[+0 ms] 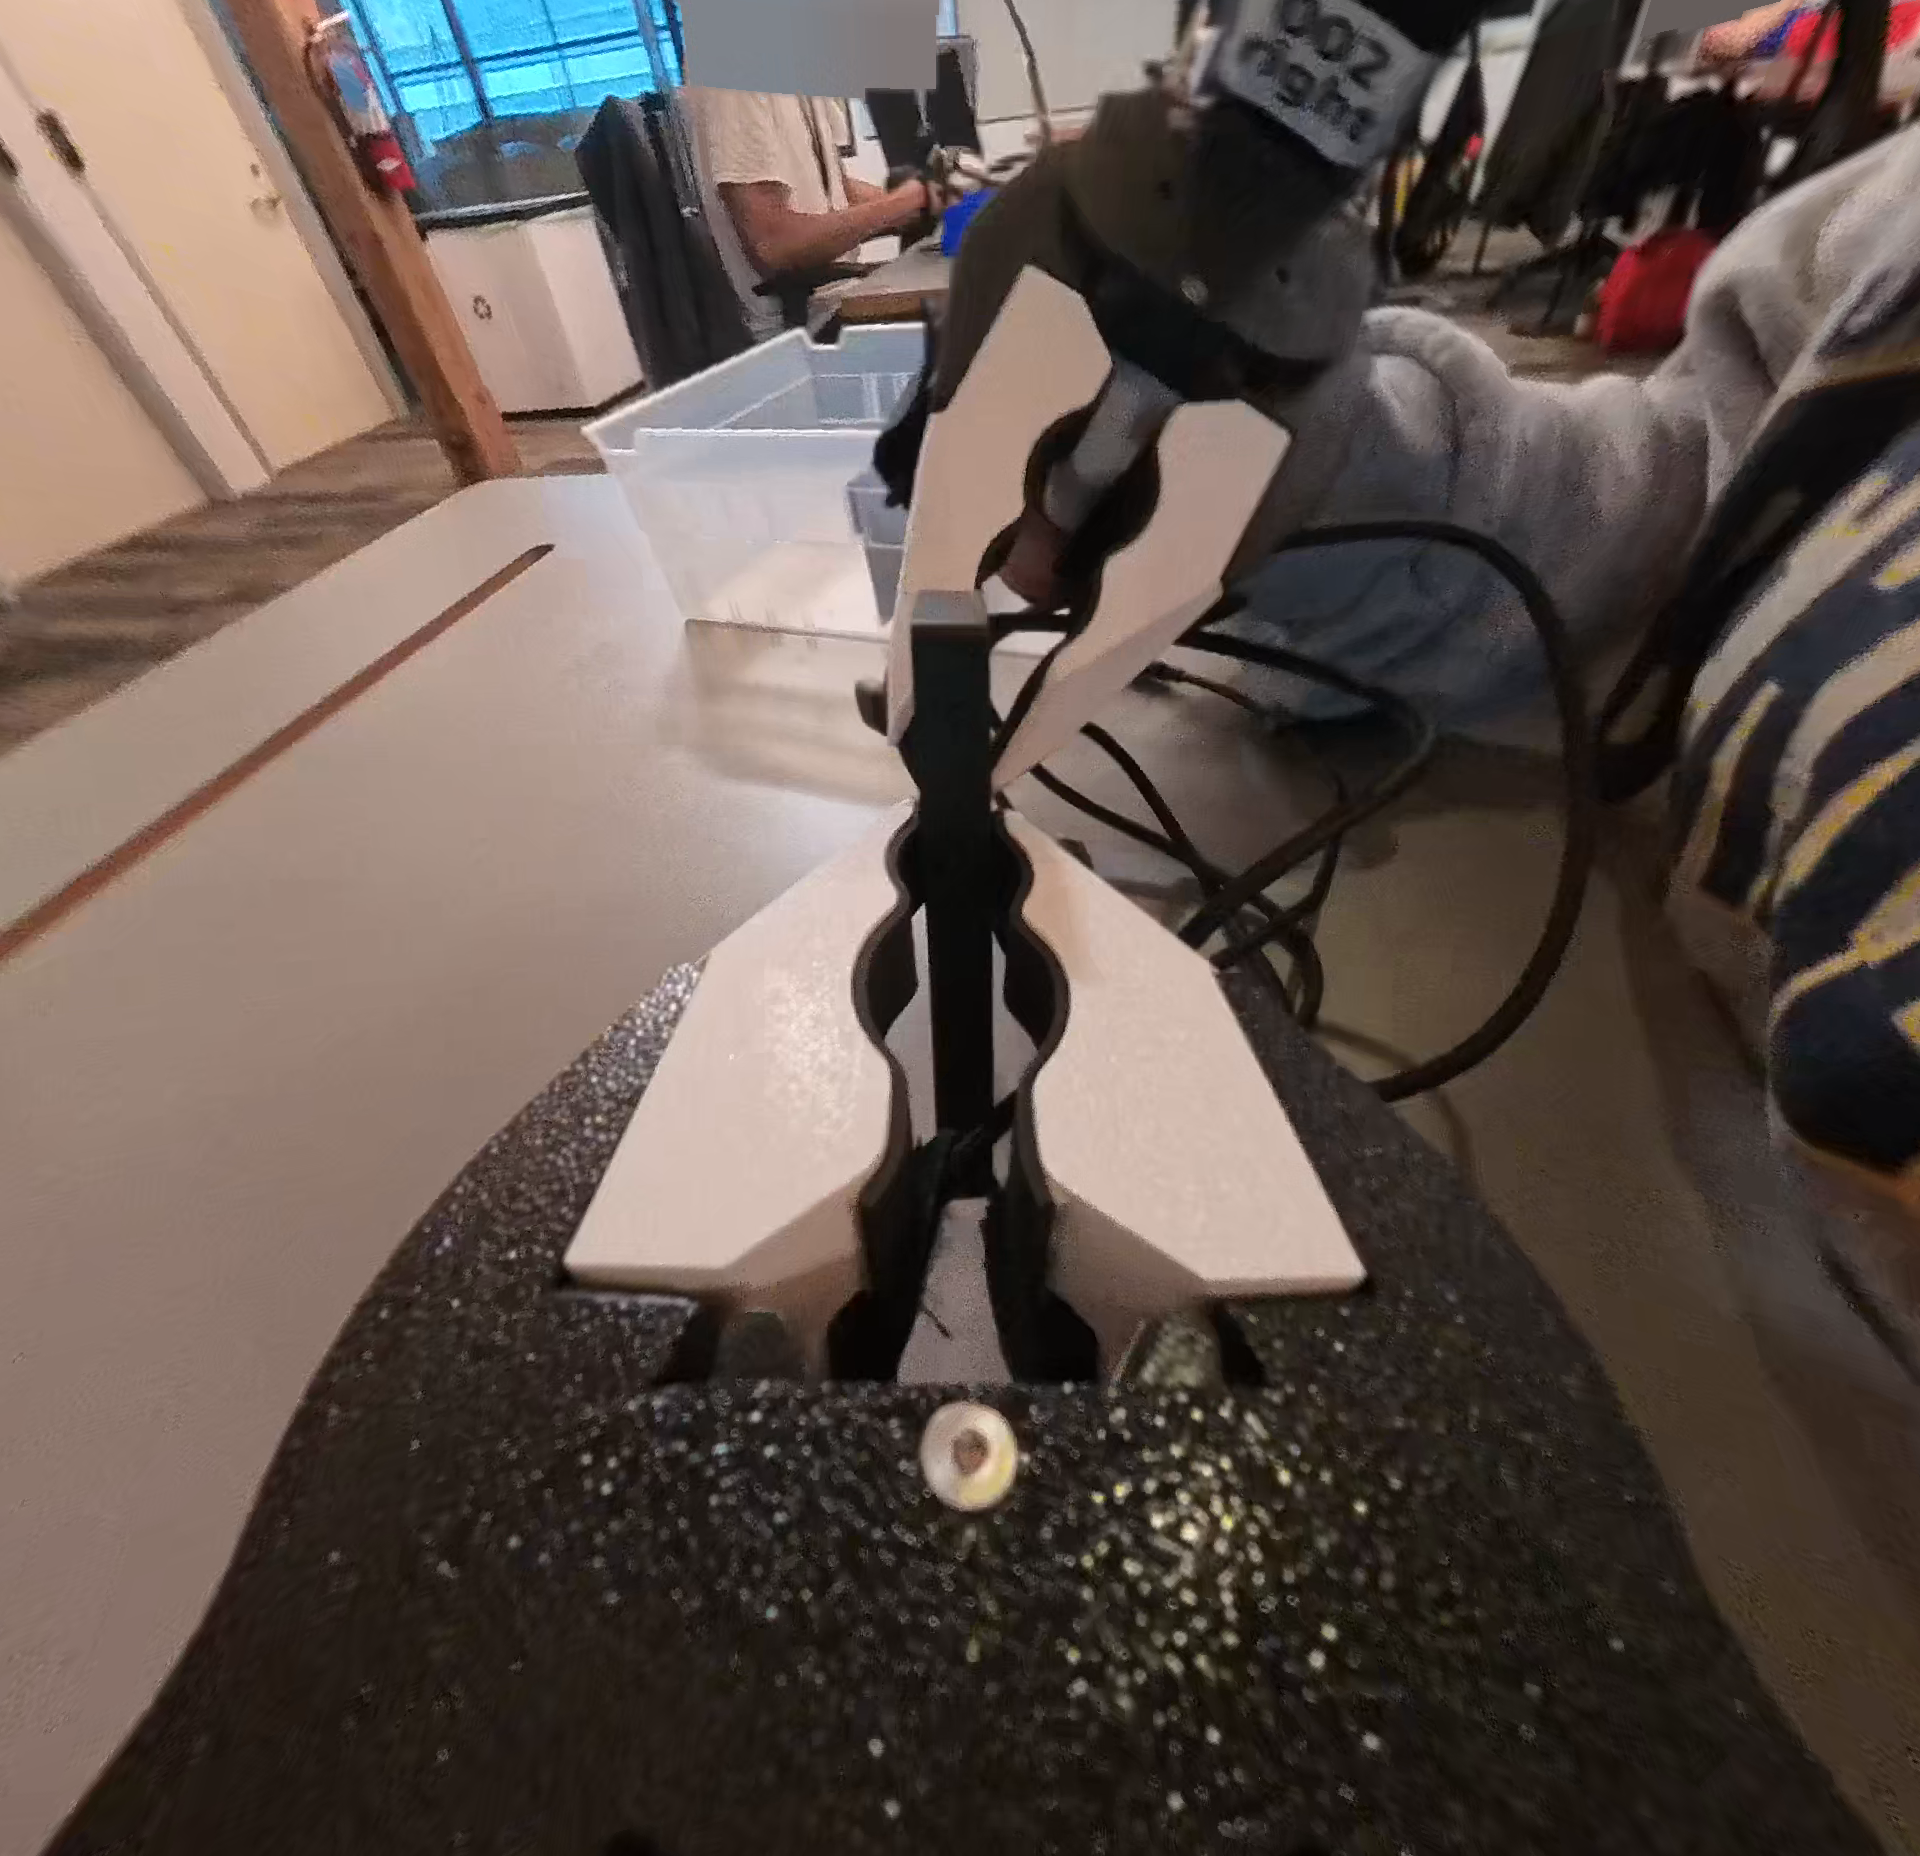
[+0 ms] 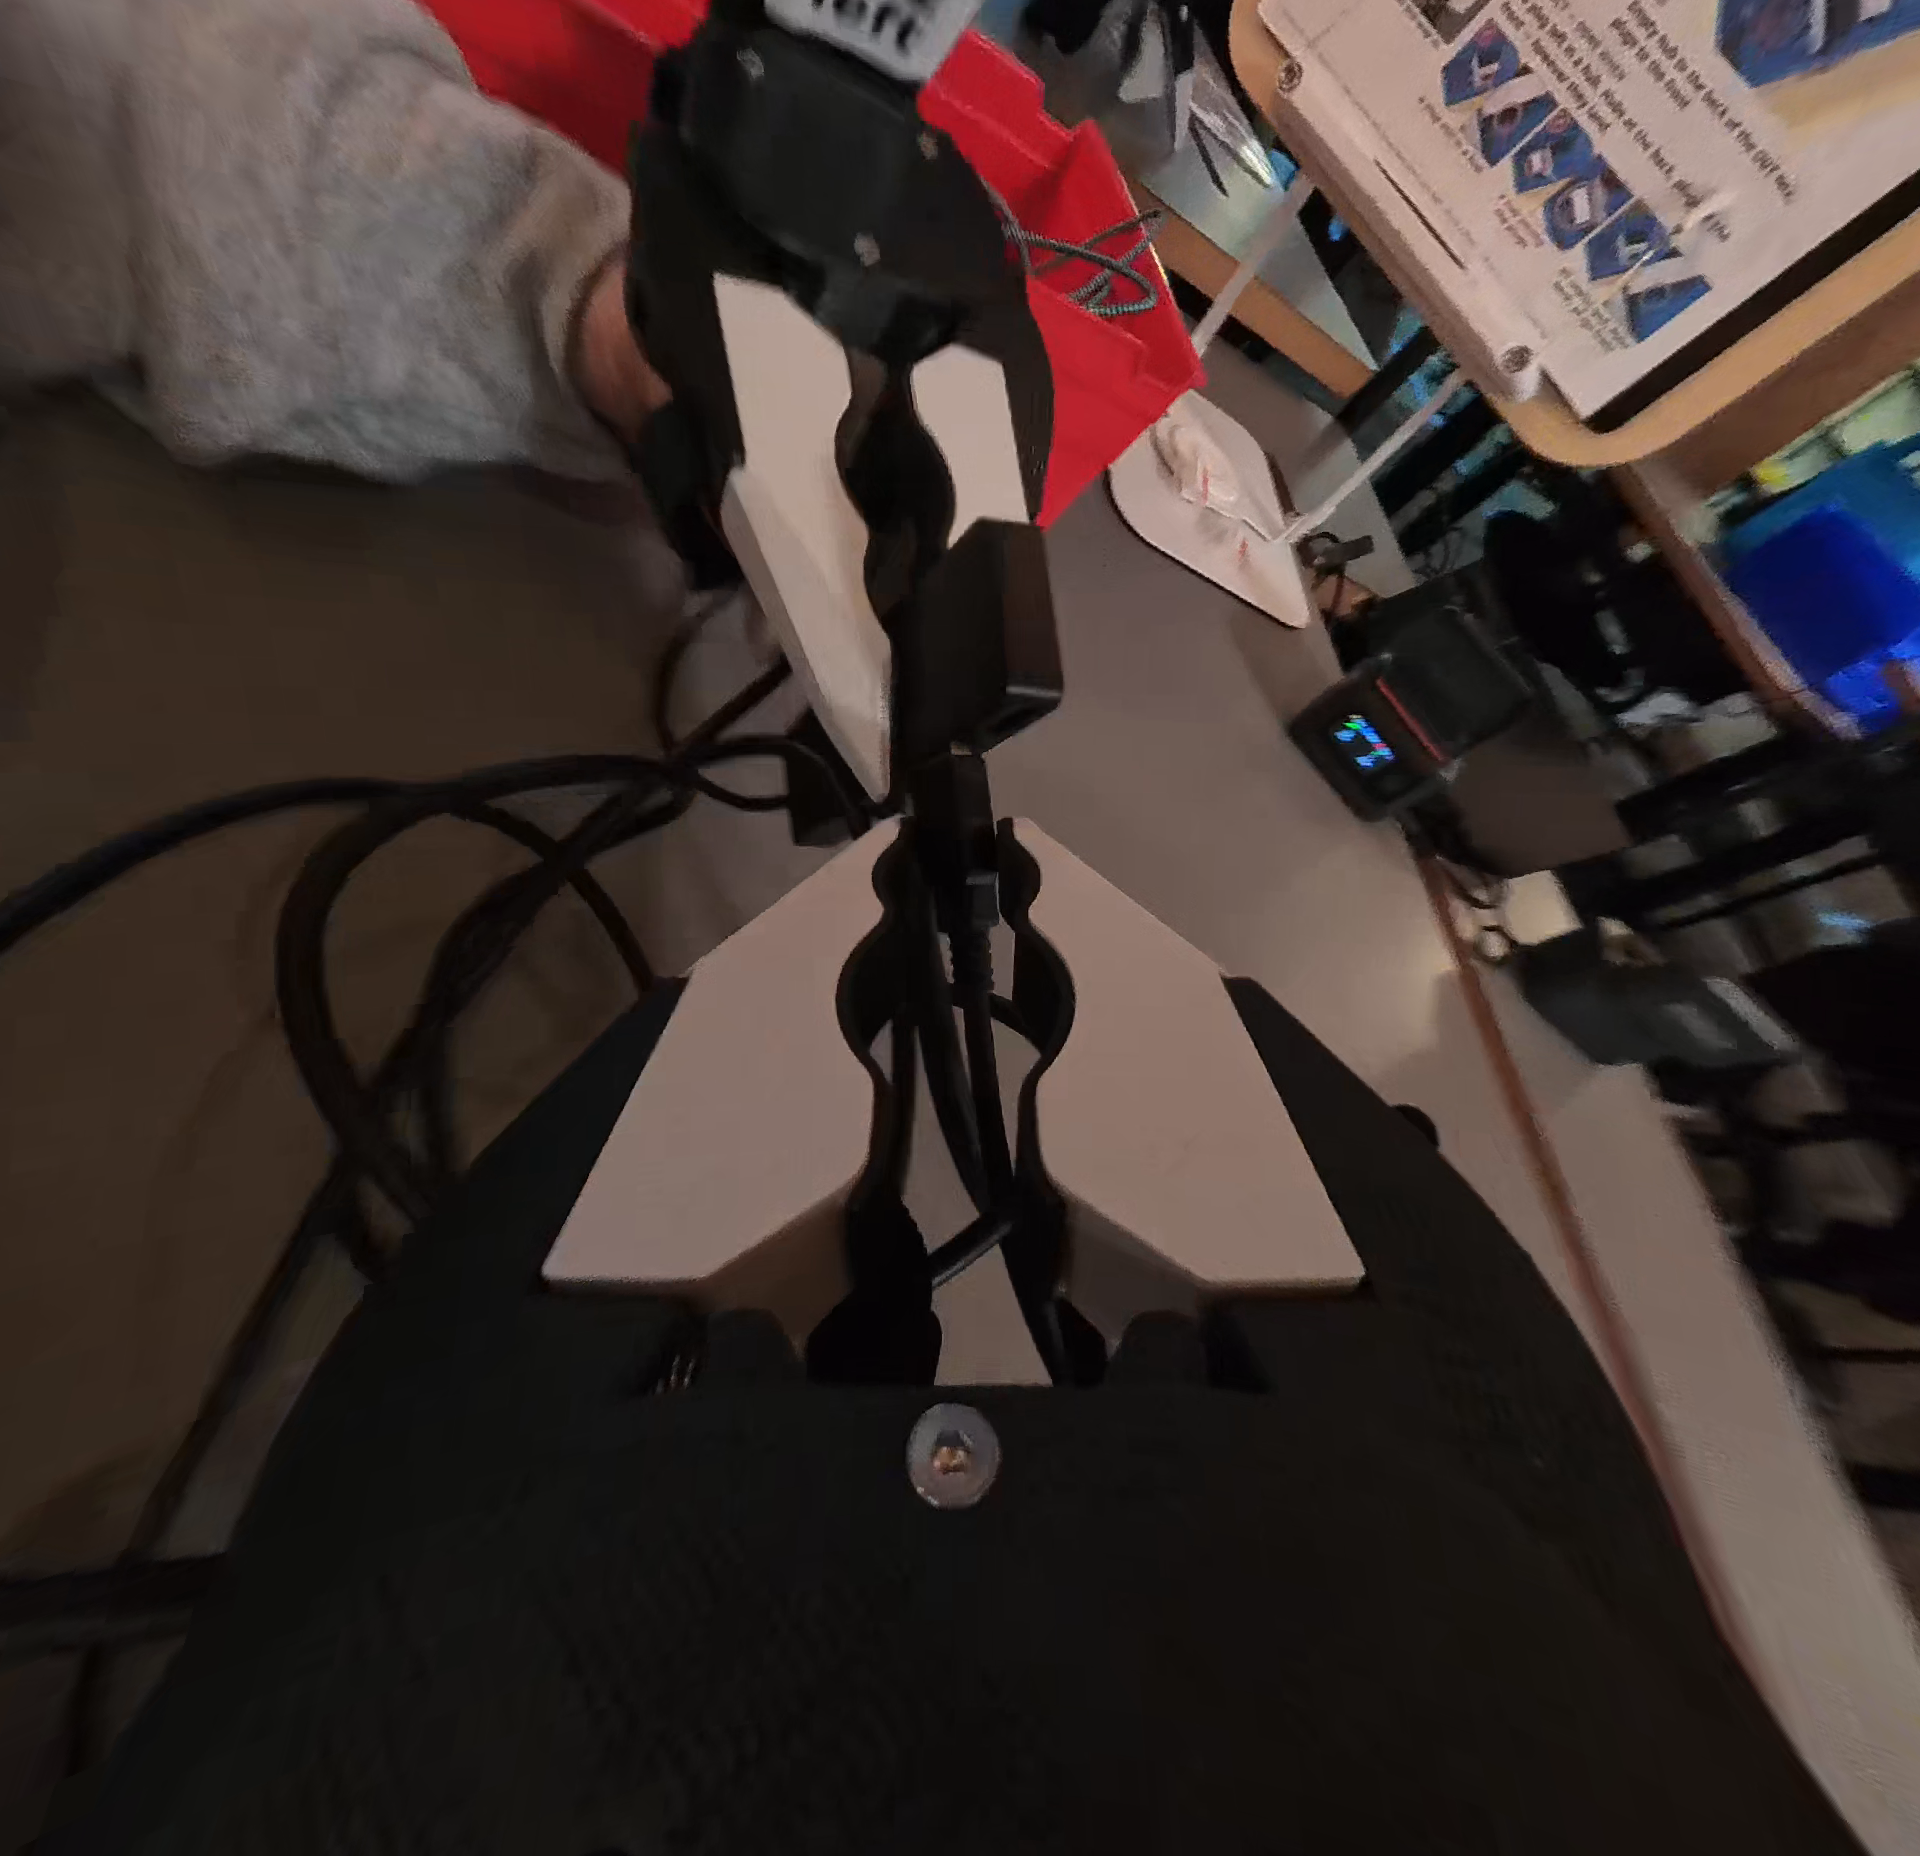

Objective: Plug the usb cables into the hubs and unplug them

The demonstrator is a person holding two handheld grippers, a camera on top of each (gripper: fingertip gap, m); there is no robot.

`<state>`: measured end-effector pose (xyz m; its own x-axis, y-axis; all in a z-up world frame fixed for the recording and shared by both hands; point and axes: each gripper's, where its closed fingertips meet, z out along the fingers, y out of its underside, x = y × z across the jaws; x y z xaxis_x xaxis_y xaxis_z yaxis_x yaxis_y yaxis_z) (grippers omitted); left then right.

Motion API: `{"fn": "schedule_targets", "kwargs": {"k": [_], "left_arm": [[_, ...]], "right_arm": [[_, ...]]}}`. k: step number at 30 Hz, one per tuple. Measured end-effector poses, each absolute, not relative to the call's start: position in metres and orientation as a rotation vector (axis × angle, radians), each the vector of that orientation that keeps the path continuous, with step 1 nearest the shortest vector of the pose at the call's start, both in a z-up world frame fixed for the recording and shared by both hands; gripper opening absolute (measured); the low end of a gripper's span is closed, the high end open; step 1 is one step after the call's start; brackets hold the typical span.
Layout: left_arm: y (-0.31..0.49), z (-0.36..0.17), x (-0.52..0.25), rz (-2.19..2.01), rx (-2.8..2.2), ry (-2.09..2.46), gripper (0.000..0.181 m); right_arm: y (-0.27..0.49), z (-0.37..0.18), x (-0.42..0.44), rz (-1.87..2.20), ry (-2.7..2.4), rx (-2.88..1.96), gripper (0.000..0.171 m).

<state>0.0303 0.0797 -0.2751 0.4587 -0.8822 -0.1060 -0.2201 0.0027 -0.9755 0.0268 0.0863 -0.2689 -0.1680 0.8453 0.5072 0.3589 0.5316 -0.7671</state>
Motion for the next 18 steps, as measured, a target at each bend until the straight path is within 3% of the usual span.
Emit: {"fn": "schedule_targets", "kwargs": {"k": [5,7,10,18], "left_arm": [[0.064,-0.273,0.036,-0.732,-1.420,1.103,0.008],[0.059,-0.271,0.038,-0.754,-1.391,1.124,0.008],[0.054,-0.270,0.039,-0.782,-1.390,1.124,0.008],[0.047,-0.264,0.042,-0.816,-1.372,1.065,0.009]], "right_arm": [[0.064,-0.253,0.030,1.053,-1.676,-1.157,0.016],[0.059,-0.265,0.030,1.022,-1.755,-1.197,0.023],[0.055,-0.272,0.030,0.967,-1.810,-1.189,0.009],[0.050,-0.267,0.033,0.983,-1.775,-1.192,0.007]]}}
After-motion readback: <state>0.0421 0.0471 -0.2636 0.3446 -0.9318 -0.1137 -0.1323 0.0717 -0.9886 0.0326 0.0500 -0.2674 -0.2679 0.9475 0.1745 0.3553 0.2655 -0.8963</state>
